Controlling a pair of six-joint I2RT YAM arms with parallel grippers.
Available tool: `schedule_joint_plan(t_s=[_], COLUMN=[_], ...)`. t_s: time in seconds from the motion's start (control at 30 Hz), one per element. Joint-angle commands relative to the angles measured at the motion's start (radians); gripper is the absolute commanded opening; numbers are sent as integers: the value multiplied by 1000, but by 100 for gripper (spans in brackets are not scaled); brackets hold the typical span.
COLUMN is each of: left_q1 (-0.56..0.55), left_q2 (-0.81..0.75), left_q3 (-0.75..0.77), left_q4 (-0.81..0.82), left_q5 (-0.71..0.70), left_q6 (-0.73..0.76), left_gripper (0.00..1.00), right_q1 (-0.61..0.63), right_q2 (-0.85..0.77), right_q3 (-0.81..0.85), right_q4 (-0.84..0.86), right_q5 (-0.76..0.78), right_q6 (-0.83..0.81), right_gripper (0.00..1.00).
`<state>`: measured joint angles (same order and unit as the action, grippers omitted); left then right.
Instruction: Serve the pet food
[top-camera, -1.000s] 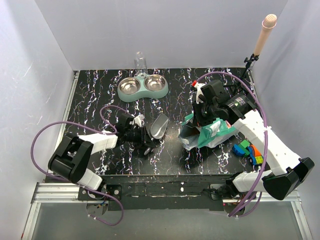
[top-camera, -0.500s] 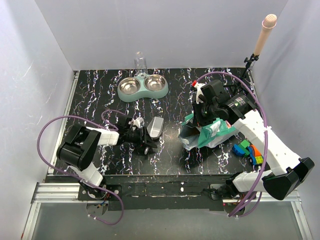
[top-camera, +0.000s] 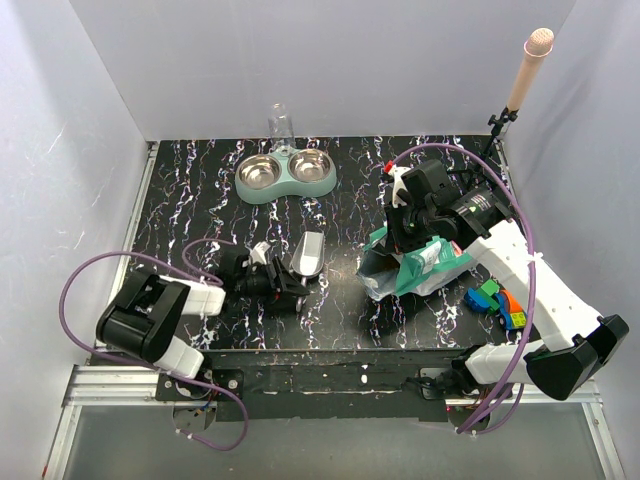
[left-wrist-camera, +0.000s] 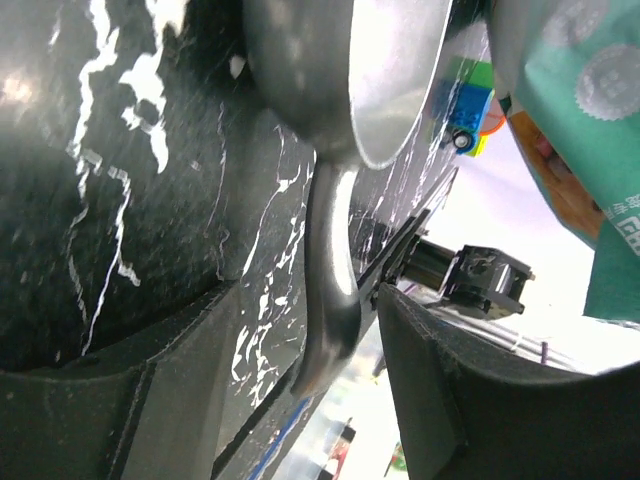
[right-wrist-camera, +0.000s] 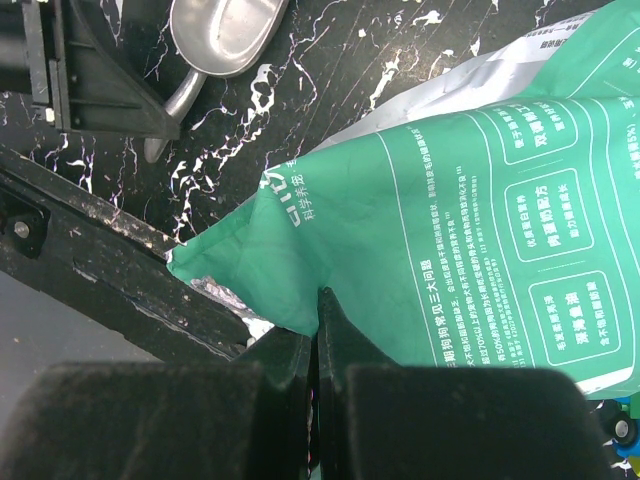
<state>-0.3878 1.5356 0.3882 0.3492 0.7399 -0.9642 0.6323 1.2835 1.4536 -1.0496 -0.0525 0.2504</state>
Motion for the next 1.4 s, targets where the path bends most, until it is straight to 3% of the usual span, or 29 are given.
schedule_joint_plan(t_s=[0.0, 0.3, 0.6, 0.83, 1.0, 1.2, 1.3, 1.37], left_q1=[3, -45, -117, -137, -138, -138, -137, -137], left_q2=[-68, -91, 220, 369, 391, 336, 204, 59], left_q3=[-151, -261, -284, -281, -261, -239, -218, -168], left_q4=[296, 466, 899, 1079, 1077, 1030, 837, 606], left_q5=[-94, -280, -332, -320, -324, -317, -284, -241], left_q6=[-189, -260, -412, -455, -449, -443, -426, -365], left_gripper=[58, 59, 49, 45, 35, 0, 0, 0], right_q1=[-6, -6, -6, -6, -6, -6, -6, -6], right_q2=[-23, -10, -18, -33, -38, -36, -29, -20], right_q3=[64, 73, 63, 57, 54, 54, 63, 73], right_q4=[30, 28, 30, 28, 28, 25, 26, 30], right_q5=[-14, -29, -30, -17, -18, -15, 5, 26], right_q6=[-5, -2, -2, -2, 1, 1, 7, 13], right_gripper=[1, 1, 1, 1, 1, 1, 1, 1])
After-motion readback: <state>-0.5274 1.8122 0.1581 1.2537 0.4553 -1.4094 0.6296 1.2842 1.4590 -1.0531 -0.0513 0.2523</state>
